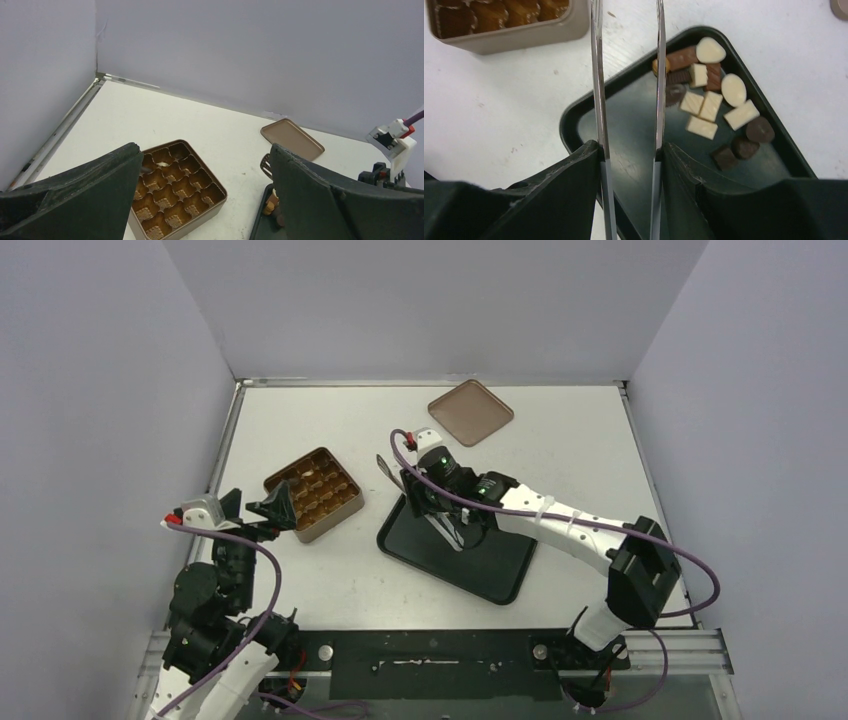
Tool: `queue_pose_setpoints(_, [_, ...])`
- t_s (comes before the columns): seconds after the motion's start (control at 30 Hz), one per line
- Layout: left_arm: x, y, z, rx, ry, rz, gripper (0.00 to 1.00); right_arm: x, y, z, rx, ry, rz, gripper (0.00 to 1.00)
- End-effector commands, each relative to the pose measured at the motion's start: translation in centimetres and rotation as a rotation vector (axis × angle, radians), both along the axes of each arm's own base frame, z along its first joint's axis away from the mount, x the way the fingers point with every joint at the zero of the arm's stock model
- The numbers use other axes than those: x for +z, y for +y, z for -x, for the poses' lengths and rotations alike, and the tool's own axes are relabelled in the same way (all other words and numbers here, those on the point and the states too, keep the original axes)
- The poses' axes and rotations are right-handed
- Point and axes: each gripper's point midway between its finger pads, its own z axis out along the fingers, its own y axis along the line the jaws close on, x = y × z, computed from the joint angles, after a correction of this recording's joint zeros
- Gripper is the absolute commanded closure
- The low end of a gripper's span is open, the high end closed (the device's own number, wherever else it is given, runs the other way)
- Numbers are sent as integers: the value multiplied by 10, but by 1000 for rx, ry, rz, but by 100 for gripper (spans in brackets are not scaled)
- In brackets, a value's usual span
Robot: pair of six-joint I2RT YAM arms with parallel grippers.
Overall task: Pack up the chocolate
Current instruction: Pick up the fake chocolate from the plate.
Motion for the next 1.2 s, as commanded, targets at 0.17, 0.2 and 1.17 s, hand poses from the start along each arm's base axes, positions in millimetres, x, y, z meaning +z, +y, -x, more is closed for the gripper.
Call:
queue_pose_setpoints(0.17, [6, -8, -4, -34, -19, -2, 3, -3, -61, 26, -175, 33, 39, 55])
queue_pose_setpoints(0.2, [6, -8, -3, -35, -20, -2, 3, -5, -67, 29, -185, 39, 47, 55])
queue_pose_setpoints(1.17, [5, -10, -5, -38, -16, -9, 3, -53, -129, 85, -333, 232, 125, 54])
